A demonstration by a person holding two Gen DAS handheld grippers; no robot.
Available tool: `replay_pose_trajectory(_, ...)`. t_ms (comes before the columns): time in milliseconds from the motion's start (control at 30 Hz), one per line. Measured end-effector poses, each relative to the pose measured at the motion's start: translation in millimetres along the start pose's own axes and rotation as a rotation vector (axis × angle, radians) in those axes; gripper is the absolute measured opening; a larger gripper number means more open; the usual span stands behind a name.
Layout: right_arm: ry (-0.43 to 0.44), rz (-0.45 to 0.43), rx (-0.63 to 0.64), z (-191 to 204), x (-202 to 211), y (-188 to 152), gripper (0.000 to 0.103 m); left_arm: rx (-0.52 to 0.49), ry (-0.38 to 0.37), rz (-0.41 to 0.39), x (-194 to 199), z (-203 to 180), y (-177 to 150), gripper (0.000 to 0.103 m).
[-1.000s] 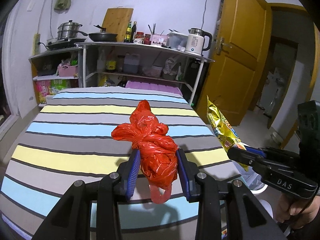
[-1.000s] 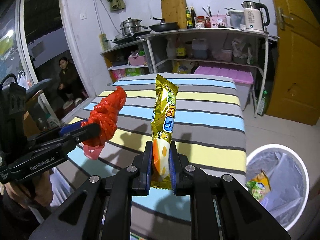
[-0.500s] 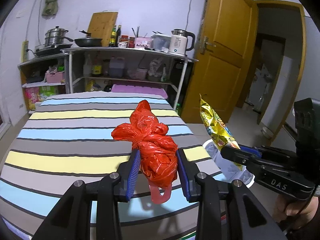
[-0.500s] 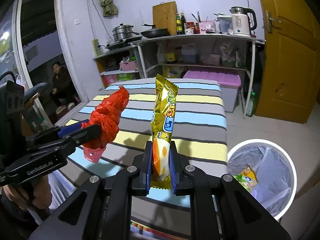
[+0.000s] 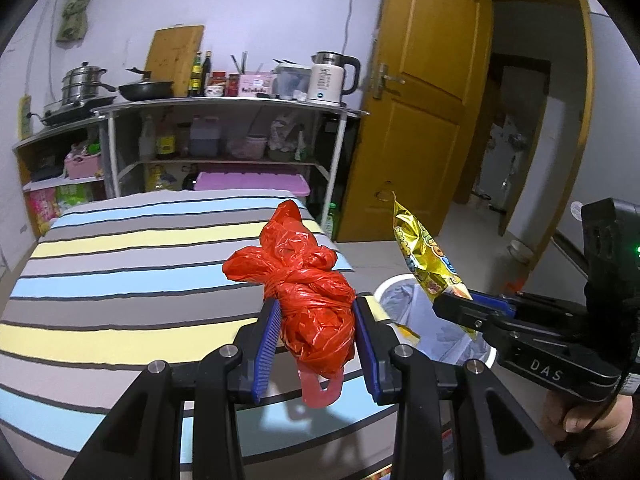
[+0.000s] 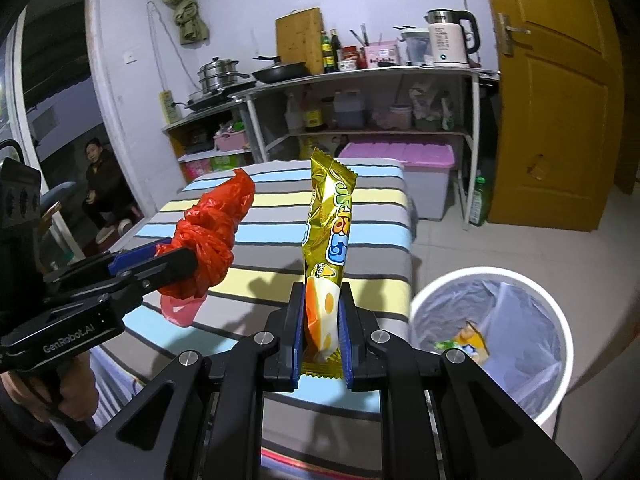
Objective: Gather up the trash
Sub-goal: 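Carry the red bag and yellow wrapper over the trash bin with both tools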
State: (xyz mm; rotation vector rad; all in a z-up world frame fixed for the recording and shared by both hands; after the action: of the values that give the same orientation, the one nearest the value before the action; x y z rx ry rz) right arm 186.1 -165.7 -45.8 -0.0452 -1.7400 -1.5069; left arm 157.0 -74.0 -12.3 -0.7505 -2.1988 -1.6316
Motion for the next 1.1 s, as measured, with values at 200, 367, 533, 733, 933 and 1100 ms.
replay_pose_trajectory(200, -0.040, 0.009, -0.040, -25.0, 6.5, -9.8, 0.016, -0.032, -0.032, 0.025, -19.2, -23.0, -1.5, 0.037)
replay_pose_trajectory(367, -0.076, 0.016, -0.070, -45.4, 12.6, -18.7, 0.016, -0.045, -0.063, 0.047, -36.1, -40.8, -3.7, 0.037)
replay_pose_trajectory(533, -0.104, 0.021, -0.103, -65.3, 16.2, -27.1, 0.016, -0.060, -0.089, 0.074, -52.9, -57.7, -8.3, 0.037)
replay_pose_trajectory(733, -0.139, 0.035, -0.144, -88.7, 18.1, -38.6, 0.016, -0.082, -0.115, 0.097, -71.0, -77.3, -12.1, 0.037)
replay_pose_trajectory(933, -0.167, 0.051, -0.180, -111.7, 17.2, -49.2, 0.016, -0.102, -0.139, 0.131, -91.1, -96.2, -20.1, 0.037)
replay_pose_trajectory(1100, -0.186, 0.068, -0.210, -129.7, 13.8, -58.4, 0.016, -0.122, -0.156, 0.161, -108.2, -109.8, -28.0, 0.037)
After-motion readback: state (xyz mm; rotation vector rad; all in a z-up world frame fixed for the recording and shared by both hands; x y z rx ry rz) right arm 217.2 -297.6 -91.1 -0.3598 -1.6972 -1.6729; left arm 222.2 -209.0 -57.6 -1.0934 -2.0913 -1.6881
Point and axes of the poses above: each gripper's, at about its wrist camera, not at the fingertips, and x roughly against the way its jaws point, z to its left, y to its top, the point moved 8 cm from there along -x, roughly the way its jaws point, and after that the axes turned 10 degrees about x, right-handed, at the moved point
